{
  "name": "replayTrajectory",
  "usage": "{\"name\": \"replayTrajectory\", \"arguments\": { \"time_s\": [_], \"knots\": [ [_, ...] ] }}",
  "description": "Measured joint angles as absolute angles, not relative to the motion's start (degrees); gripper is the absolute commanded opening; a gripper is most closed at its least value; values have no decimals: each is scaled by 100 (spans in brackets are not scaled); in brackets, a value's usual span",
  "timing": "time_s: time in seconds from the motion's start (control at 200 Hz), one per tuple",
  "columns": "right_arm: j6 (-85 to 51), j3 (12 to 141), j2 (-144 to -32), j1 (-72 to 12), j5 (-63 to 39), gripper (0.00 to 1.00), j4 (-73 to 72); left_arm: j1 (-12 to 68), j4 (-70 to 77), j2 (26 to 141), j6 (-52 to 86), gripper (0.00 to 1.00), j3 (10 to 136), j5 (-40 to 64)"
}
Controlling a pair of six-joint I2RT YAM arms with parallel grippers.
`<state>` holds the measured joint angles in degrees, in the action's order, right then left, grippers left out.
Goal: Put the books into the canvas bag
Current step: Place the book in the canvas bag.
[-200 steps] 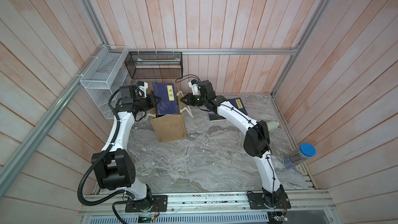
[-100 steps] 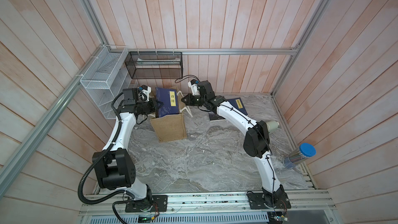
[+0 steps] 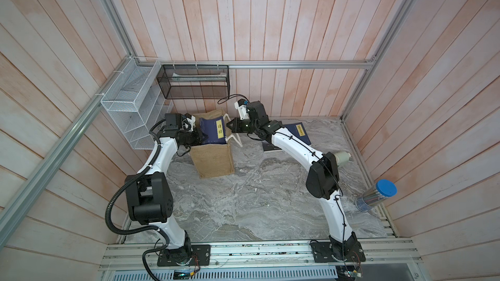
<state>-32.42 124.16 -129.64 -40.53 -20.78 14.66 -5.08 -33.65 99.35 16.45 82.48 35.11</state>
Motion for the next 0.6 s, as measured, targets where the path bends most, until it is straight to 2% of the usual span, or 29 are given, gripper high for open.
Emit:
{"name": "replayTrajectory", "arguments": {
  "time_s": [0.36,0.395,0.485,0.6],
  "knots": [
    [-3138,12361,-12875,-4060,-1994,0,1544,-504,-3776,10012,1612,7,8541,2987],
    [-3135,12339,-12862,-4060,-1992,0,1544,-499,-3785,10022,1627,10,8541,2947],
    [-3129,12272,-12811,-4060,-1970,0,1542,-484,-3815,10062,1660,27,8569,2849],
    [-3124,12230,-12768,-4062,-1933,0,1542,-486,-3900,10106,1645,38,8700,2786]
  ]
}}
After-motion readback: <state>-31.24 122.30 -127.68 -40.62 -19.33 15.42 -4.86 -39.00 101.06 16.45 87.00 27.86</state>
